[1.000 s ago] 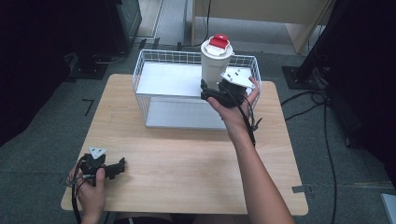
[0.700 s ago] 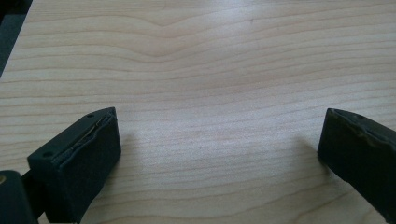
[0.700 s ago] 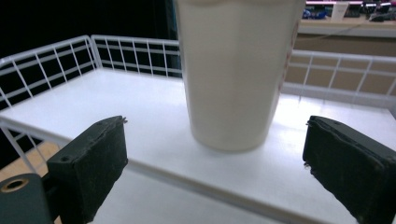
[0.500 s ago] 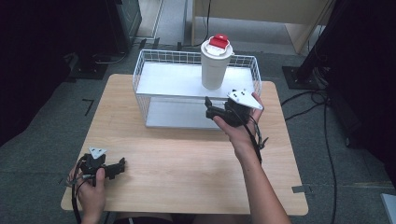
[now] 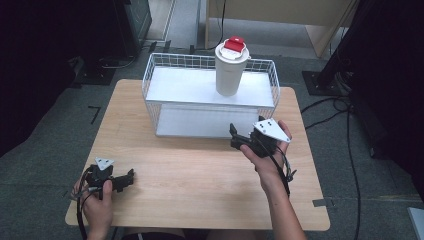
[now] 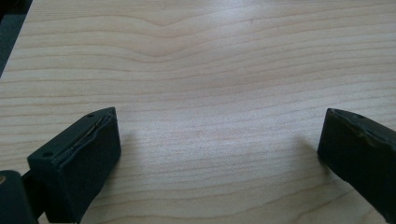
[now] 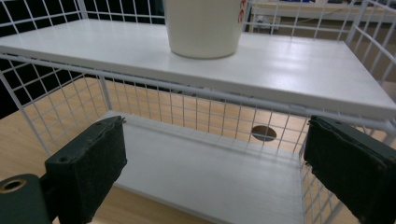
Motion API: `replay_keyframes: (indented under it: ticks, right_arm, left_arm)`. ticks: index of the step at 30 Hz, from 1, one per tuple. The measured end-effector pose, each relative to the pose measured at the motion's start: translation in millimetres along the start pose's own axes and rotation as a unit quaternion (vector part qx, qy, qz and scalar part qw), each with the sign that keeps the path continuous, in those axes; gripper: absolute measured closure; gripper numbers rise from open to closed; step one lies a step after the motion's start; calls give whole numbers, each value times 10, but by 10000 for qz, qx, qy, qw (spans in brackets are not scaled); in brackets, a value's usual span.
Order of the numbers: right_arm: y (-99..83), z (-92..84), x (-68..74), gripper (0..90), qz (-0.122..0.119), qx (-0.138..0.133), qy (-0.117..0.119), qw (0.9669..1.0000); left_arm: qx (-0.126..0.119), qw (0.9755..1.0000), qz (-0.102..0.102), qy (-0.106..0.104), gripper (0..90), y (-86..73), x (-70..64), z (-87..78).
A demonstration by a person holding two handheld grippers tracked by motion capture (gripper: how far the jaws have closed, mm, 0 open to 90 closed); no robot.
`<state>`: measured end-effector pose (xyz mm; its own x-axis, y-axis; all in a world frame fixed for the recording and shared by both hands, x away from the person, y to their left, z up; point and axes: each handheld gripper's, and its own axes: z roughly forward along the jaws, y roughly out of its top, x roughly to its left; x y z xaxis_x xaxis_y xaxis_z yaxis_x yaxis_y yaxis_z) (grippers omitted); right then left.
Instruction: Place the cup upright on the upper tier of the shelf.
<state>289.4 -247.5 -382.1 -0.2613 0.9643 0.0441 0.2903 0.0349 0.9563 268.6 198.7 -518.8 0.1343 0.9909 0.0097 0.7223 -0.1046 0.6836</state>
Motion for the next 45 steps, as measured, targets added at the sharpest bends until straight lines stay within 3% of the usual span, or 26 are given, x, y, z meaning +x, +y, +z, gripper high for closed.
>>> replay_keyframes:
  ticks: [15, 21, 26, 45]
  right_arm:
    - [-437, -135, -268, 58, 60, 252, -268, 9993]
    - [-638, -167, -408, 60, -6, 372, -509, 9980]
    - [-860, -209, -572, 61, 31, 567, -709, 9959]
    - [-1262, -416, -992, 64, 308, 934, -1154, 9884]
  left_arm:
    - [2, 10000, -2, 0, 0, -1, -1, 0]
    - [3, 10000, -2, 0, 0, 0, -1, 0]
    - [-2, 10000, -11, -2, 0, 0, -2, 0]
    - [-2, 10000, -9, -1, 0, -1, -2, 0]
